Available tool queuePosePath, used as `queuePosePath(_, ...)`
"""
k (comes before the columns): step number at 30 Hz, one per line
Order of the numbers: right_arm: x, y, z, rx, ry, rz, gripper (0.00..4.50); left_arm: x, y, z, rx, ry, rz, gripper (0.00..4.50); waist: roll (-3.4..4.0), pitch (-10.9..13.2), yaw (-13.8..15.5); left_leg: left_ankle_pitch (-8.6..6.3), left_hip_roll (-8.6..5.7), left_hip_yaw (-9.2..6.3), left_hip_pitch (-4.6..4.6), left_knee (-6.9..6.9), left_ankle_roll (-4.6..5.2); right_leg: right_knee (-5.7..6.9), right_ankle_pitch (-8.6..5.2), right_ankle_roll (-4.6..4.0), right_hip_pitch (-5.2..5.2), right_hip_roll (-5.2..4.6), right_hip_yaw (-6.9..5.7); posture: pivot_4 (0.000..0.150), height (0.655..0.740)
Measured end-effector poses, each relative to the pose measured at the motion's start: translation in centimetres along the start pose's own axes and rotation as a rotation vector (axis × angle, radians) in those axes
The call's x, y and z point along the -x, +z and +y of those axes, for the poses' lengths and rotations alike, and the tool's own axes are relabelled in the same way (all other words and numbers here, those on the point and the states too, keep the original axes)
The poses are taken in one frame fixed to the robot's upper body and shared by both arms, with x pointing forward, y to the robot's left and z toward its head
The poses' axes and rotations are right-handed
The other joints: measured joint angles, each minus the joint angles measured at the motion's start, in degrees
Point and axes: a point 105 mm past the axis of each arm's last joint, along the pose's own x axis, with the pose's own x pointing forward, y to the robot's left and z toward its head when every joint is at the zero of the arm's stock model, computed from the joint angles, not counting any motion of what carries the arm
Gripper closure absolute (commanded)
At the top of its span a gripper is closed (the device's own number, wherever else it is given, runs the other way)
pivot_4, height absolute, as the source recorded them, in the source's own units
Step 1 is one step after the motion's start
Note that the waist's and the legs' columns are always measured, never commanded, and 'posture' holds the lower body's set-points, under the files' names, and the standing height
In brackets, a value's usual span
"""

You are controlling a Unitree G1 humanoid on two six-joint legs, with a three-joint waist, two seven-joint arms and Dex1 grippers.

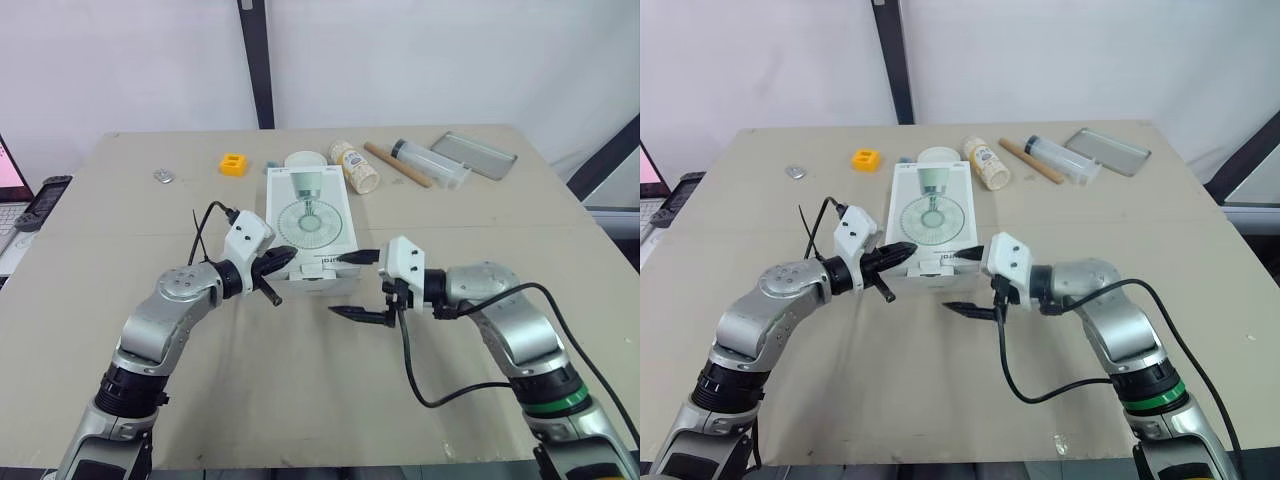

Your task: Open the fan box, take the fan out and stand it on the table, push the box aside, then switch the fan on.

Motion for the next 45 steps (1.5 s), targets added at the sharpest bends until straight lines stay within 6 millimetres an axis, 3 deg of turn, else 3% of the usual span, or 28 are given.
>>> queuePosePath(9,1.0,-1.5,2.5,-0.073,0.096,0.046,0.0,0.0,0.0,-0.1,0.0,-0.002,0.0,4.48,-0.02,-0.01,0.24,0.0,0.01,-0.02,0.0,0.0,0.0,-0.02,0.0,0.0,0.02,0.0,0.0,0.15,0.74)
queuePosePath(14,2.2,-3.4,4.4,-0.174,0.163,0.123,0.0,0.0,-0.1,0.0,0.003,-0.001,0.001,4.48,-0.03,-0.01,0.26,-0.01,0.01,0.0,0.02,0.0,0.01,-0.03,0.0,0.01,0.05,0.01,0.0,0.15,0.74)
queuePosePath(17,2.0,-4.1,3.7,-0.209,0.103,0.122,0.0,-0.1,-0.1,0.0,0.009,0.002,-0.001,4.48,-0.04,-0.01,0.24,0.01,0.02,0.03,0.12,0.01,0.0,-0.03,0.0,0.01,0.12,0.02,0.01,0.15,0.74)
queuePosePath(24,3.0,-5.0,0.2,-0.306,-0.102,0.087,0.0,-0.1,0.0,-0.1,0.02,-0.003,-0.005,4.48,-0.05,-0.02,0.32,0.0,0.0,-0.01,0.11,0.0,0.0,-0.03,0.0,0.01,0.12,0.01,0.02,0.15,0.74)
queuePosePath(28,2.8,-5.5,-0.1,-0.319,-0.132,0.081,0.0,-0.1,0.0,-0.1,0.025,0.001,-0.006,4.48,-0.04,-0.02,0.31,0.0,0.0,0.01,0.12,0.0,0.0,-0.03,-0.01,0.01,0.12,0.01,0.03,0.15,0.74)
queuePosePath(45,0.9,-4.5,-0.6,-0.309,-0.165,0.018,0.0,-0.4,0.0,-0.9,0.034,-0.009,-0.009,4.48,-0.04,-0.02,0.31,0.0,0.0,0.0,0.11,0.0,0.0,-0.03,0.0,0.01,0.12,0.02,0.02,0.15,0.74)
